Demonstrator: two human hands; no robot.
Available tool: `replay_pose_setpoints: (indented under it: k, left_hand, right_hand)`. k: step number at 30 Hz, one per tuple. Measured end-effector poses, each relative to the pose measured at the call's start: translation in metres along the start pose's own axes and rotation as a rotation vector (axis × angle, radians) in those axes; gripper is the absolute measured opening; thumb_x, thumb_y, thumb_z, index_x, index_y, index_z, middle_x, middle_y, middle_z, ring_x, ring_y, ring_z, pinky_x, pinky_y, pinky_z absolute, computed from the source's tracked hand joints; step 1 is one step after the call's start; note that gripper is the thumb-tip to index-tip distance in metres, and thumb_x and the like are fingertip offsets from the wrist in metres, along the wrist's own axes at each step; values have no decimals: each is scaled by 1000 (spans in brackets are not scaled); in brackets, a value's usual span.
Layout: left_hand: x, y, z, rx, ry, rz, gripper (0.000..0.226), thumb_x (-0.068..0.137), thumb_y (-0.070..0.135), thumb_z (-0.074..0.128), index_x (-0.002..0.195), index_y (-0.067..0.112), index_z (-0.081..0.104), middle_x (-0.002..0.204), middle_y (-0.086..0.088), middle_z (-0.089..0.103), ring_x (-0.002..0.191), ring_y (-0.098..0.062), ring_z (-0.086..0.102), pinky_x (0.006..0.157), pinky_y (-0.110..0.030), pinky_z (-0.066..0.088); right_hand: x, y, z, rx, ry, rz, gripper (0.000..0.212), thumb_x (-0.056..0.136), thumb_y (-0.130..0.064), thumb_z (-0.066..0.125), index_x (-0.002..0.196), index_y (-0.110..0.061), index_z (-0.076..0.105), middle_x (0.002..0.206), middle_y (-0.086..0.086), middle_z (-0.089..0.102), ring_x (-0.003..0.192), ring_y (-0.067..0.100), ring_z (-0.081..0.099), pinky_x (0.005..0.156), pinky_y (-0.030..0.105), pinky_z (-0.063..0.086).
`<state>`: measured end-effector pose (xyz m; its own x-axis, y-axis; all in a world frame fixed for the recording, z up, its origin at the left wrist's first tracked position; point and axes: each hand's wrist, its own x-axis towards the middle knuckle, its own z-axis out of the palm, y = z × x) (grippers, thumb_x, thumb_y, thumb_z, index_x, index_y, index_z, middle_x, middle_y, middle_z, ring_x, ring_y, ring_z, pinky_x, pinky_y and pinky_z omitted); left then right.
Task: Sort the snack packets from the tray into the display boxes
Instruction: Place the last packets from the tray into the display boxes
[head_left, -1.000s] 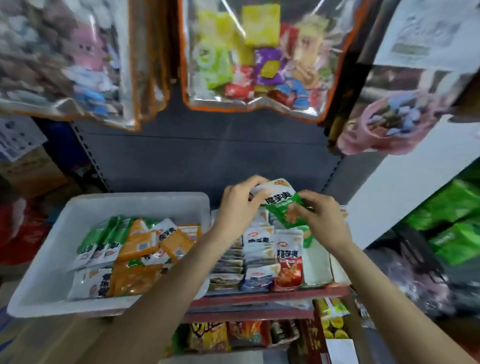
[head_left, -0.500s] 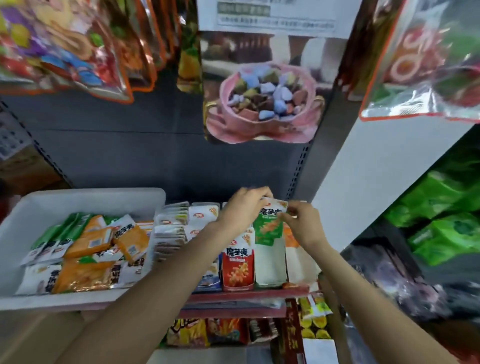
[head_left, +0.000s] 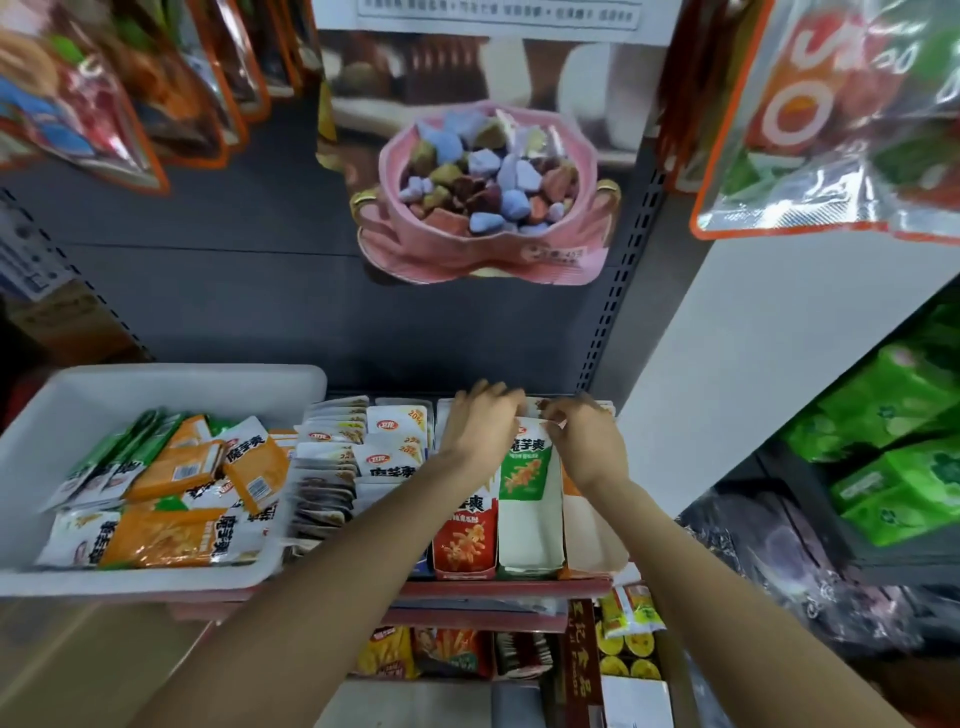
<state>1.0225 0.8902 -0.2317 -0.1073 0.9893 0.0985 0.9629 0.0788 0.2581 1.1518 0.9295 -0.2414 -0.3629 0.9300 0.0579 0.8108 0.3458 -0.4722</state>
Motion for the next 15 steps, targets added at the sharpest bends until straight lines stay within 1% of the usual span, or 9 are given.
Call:
replay_pose_setpoints:
  k: [2, 4, 6, 8, 11, 12, 13, 14, 15]
  left_hand:
    - [-7, -6, -5, -62, 65, -20, 22, 94, 21, 51, 114, 20, 58, 116, 1, 59, 111, -20, 46, 91, -33, 34]
    - [-17, -15, -16, -145, 140, -33, 22, 93, 24, 54, 114, 19, 60, 113, 2, 60, 109, -19, 48, 90, -33, 34]
    - [-29, -28, -28, -212, 202, -36, 22, 91, 24, 56, 111, 18, 62, 109, 1, 62, 105, -19, 50, 89, -34, 37]
    - [-43, -47, -39, -270, 245, -68, 20, 89, 21, 58, 108, 16, 64, 105, 0, 65, 101, -20, 53, 87, -37, 43]
    - [-72, -86, -53, -350, 345, -170, 17, 86, 14, 62, 102, 12, 67, 95, -4, 67, 89, -18, 60, 77, -37, 51]
    - [-83, -101, -58, -394, 386, -216, 16, 85, 11, 62, 100, 12, 67, 92, -3, 68, 86, -16, 61, 74, -32, 52]
    - [-94, -118, -64, -437, 413, -271, 14, 85, 10, 62, 99, 12, 67, 90, 0, 67, 82, -13, 61, 72, -23, 51]
    - [-106, -135, -70, -465, 426, -330, 14, 86, 9, 61, 98, 12, 67, 88, 3, 66, 79, -9, 59, 69, -13, 46]
    - [-116, -153, -74, -476, 431, -386, 13, 86, 8, 61, 98, 12, 67, 87, 5, 65, 77, -7, 57, 65, -7, 41]
  right_hand:
    - [-4, -4, 0, 17, 50, -1, 20, 90, -14, 55, 107, -16, 66, 113, 7, 57, 95, 26, 59, 78, 35, 49]
    - [-8, -15, 1, 43, 78, -40, 21, 91, -13, 55, 109, -14, 65, 114, 7, 55, 98, 25, 56, 83, 32, 45]
    - [-10, -35, 3, 100, 45, -103, 20, 91, -12, 55, 108, -11, 65, 112, 9, 56, 100, 25, 55, 86, 31, 41]
    - [-8, -61, 8, 145, 5, -174, 18, 90, -12, 57, 105, -10, 66, 108, 10, 58, 97, 26, 56, 85, 31, 42]
    - [-6, -110, 22, 214, -47, -271, 17, 89, -10, 57, 103, -9, 67, 104, 11, 59, 94, 25, 57, 83, 31, 43]
    - [-7, -127, 29, 231, -63, -305, 18, 89, -8, 57, 103, -8, 67, 103, 11, 59, 92, 25, 57, 82, 30, 43]
    - [-9, -145, 36, 244, -81, -336, 18, 88, -7, 56, 103, -8, 67, 103, 11, 59, 92, 24, 57, 82, 30, 44]
    - [-11, -163, 44, 256, -102, -370, 19, 89, -7, 55, 104, -8, 67, 103, 11, 58, 92, 24, 57, 82, 31, 45]
    - [-13, -182, 53, 262, -122, -410, 19, 89, -7, 54, 104, -8, 66, 104, 11, 58, 92, 25, 58, 83, 33, 46]
